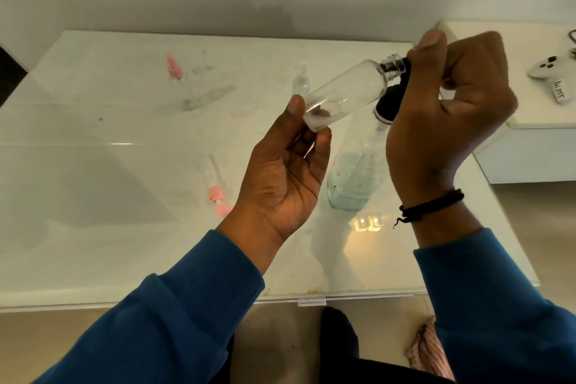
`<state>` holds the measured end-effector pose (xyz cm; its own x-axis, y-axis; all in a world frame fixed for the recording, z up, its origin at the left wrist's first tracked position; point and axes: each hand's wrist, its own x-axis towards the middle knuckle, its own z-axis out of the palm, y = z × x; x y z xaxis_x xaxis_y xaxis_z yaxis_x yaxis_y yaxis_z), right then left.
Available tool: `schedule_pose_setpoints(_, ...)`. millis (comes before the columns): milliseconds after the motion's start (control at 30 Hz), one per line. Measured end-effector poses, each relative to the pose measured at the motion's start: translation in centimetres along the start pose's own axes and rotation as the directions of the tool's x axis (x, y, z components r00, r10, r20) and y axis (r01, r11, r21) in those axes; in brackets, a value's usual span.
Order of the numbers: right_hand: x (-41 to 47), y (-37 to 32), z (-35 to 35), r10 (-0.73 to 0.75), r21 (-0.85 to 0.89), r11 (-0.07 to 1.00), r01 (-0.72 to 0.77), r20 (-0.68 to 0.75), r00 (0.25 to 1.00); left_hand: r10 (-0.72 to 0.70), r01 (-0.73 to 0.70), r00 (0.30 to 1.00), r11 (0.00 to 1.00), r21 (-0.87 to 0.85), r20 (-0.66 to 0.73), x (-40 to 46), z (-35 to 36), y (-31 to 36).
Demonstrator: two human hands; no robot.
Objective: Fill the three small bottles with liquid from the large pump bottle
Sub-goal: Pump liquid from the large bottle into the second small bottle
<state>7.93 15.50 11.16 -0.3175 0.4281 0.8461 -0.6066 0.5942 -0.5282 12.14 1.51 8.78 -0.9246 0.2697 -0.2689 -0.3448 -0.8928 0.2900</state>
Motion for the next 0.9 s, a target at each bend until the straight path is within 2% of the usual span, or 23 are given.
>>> schedule_pose_setpoints(567,-0.43,-0.28,0.03,-0.01,-0.018,1.0,0.01,0.023,1.0,0.003,-0.003,1.0,1.0,-0.006,-0.016,-0.02,-0.03,-0.02)
schedule_pose_setpoints(733,0.13,-0.29,0.41,-0.001,-0.038,0.999,0.0,-0.031,1.0,0.01,-0.01,1.0,1.0,0.004,-0.013,0.0,0.09,0.09)
schedule_pose_setpoints(900,-0.42,-0.24,0.04,-0.006,-0.011,1.0,0.006,0.001,1.0,0.002,-0.002,1.0,1.0,-0.013,-0.011,-0.17,-0.01,-0.01)
